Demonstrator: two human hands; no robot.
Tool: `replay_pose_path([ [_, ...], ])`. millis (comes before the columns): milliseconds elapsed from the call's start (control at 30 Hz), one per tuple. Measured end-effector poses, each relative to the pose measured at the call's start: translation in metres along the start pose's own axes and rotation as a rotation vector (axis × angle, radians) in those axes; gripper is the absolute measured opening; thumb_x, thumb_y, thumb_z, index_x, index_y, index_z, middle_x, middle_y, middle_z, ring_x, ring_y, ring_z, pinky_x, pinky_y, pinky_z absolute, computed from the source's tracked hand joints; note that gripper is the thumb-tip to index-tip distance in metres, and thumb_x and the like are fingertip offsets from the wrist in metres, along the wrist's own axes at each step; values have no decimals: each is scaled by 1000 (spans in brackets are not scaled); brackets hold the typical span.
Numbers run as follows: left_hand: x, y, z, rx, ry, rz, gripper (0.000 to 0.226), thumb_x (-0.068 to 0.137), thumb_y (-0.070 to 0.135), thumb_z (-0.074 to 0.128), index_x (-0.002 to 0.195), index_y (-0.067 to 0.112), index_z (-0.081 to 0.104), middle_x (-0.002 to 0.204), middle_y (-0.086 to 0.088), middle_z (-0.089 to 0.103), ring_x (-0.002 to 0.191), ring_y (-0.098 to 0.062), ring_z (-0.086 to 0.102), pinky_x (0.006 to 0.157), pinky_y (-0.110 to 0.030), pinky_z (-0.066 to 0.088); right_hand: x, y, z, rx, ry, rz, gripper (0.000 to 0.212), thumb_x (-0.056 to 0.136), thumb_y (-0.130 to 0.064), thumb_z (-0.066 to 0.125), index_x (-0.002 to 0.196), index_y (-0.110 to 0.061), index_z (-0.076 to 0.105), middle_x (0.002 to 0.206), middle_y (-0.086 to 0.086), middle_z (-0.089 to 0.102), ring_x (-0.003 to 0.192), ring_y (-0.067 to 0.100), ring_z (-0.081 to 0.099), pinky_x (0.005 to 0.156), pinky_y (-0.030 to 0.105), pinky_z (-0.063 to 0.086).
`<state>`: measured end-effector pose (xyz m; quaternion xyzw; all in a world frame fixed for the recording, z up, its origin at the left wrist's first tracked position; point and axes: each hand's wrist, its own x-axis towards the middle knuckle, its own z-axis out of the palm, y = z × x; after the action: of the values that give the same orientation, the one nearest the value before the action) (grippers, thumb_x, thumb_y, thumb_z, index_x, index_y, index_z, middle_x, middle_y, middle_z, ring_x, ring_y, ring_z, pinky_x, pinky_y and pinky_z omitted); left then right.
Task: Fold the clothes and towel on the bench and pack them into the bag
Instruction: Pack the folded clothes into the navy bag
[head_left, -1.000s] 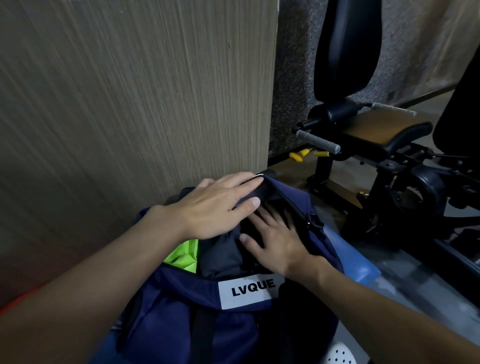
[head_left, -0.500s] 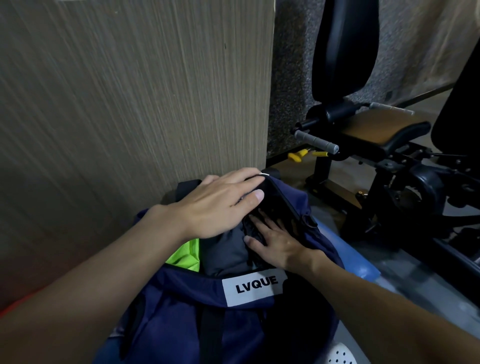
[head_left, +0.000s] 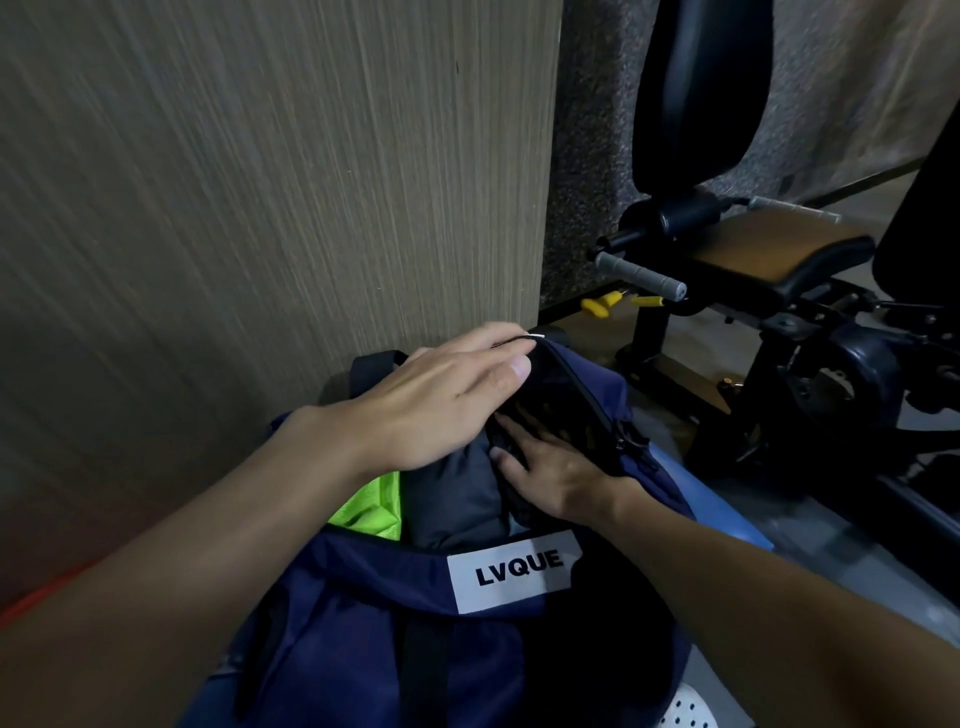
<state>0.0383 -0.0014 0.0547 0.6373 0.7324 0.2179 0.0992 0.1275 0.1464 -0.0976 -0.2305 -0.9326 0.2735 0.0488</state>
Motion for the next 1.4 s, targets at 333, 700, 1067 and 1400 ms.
replay_pose_path([
  [333,-5,-1,-3,8,-23,-33,66,97,60,17,153,29,34,152,31,23,141,7,24,119,-48,22,-21,-15,-2,-123,19,-19,67,95,-65,27,155,-41,8,165,-7,1,151,24,-8,122,42,-1],
  [700,-5,4,-4,92,-48,-61,56,104,53,19,152,30,35,157,24,23,143,3,22,119,-47,18,-29,-22,0,-321,-18,25,63,96,-65,12,154,-41,3,164,-9,-5,151,24,-7,116,56,-9],
  [1067,-60,7,-11,192,23,-121,58,102,55,27,147,26,45,156,16,32,145,-1,20,119,-44,19,-108,-97,1,-323,247,-408,47,93,-44,27,96,-20,68,98,0,65,95,26,60,83,41,42],
  [1400,-280,-64,-30,-122,597,-473,44,93,37,46,113,7,72,114,-2,66,111,-9,58,99,-5,33,-129,-226,71,-40,21,-643,34,88,-32,36,87,-15,65,90,3,63,87,25,58,75,42,50],
])
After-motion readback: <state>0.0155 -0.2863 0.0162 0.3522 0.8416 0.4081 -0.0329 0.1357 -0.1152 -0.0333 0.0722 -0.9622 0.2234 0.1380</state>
